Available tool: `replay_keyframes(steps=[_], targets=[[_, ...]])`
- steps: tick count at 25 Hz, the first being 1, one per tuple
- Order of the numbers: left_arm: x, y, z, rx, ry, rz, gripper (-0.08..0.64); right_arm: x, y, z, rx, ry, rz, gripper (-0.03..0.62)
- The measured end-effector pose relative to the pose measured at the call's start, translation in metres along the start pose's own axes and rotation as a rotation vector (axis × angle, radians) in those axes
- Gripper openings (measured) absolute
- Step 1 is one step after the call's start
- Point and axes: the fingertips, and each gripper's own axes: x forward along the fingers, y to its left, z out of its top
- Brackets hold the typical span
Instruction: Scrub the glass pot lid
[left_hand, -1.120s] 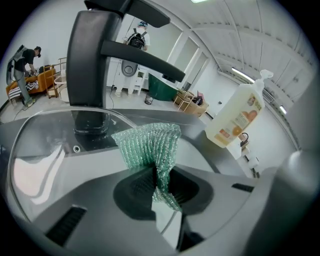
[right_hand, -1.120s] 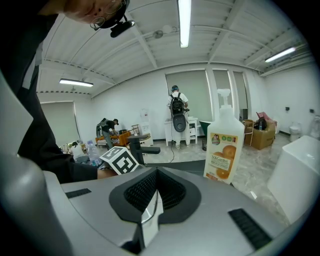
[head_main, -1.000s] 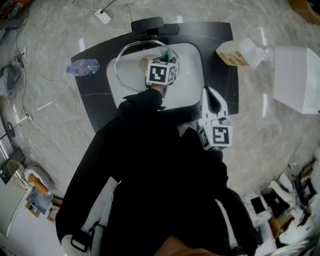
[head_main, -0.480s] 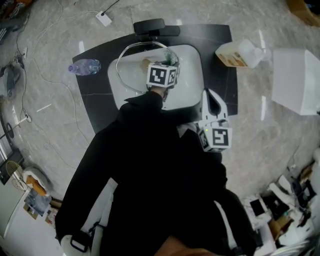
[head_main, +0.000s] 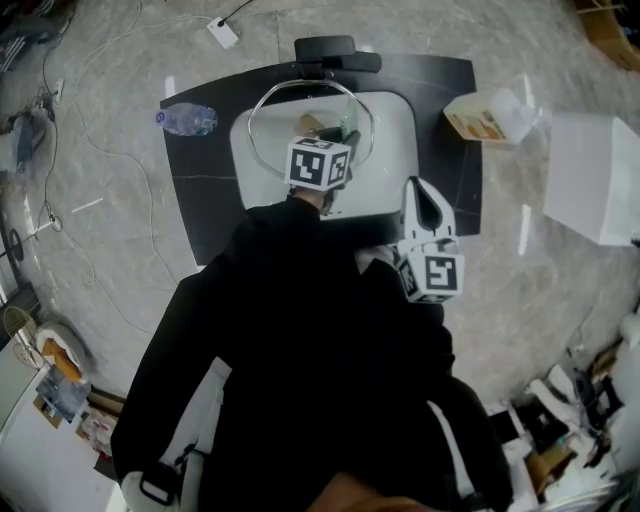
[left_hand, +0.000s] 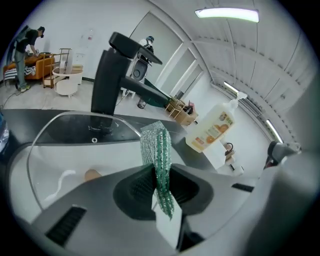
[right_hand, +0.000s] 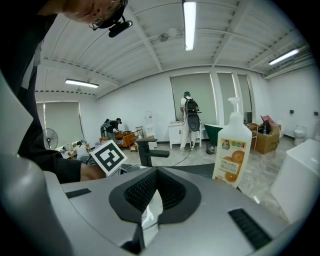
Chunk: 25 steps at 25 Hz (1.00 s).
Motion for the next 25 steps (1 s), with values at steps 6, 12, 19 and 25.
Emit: replay_keyframes(steps=[6,12,19,25], targets=[[-0.036,0.035,-0.016,-0.008,-0.029,0.072,0.058,0.007,0.026,0.003,-0.027,0.004,0.061,-0.008],[-0.081,0.08,-0.038,-0.045,-0.063,0.19,0.058,0.017,0.044,0.004,-0.043,0.01,0.111,-0.008],[-0.129,0.143,-0.064,-0.109,-0.084,0.396,0.058,0.028,0.064,0.006,-0.069,0.01,0.162,-0.008],[-0.138,0.17,-0.08,-0.13,-0.065,0.492,0.058,0.031,0.066,0.007,-0.076,0.014,0.166,-0.008]])
